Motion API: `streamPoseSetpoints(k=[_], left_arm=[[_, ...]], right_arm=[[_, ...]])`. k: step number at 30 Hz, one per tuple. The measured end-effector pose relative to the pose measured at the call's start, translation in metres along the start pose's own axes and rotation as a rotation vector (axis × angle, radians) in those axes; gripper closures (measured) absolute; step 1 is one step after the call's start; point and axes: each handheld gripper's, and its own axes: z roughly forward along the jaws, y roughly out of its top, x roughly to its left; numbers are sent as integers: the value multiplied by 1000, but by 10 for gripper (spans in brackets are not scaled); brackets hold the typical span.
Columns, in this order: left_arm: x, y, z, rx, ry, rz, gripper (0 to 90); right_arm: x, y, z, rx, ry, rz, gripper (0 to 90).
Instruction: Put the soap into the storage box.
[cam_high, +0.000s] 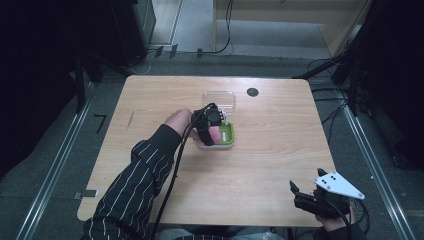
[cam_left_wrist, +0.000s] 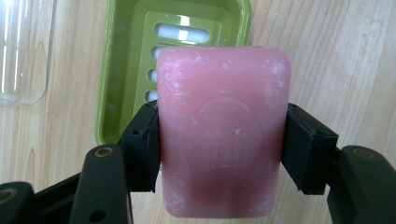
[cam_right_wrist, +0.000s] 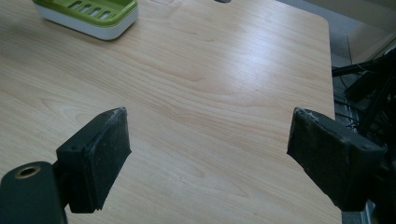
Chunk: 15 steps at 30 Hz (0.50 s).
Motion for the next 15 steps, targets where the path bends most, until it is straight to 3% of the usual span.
streamPoseSetpoints(k=[15], left_arm=[[7,5,5,4,17,54,385]], right_arm=[[-2,-4,-5,5,-21,12,135]])
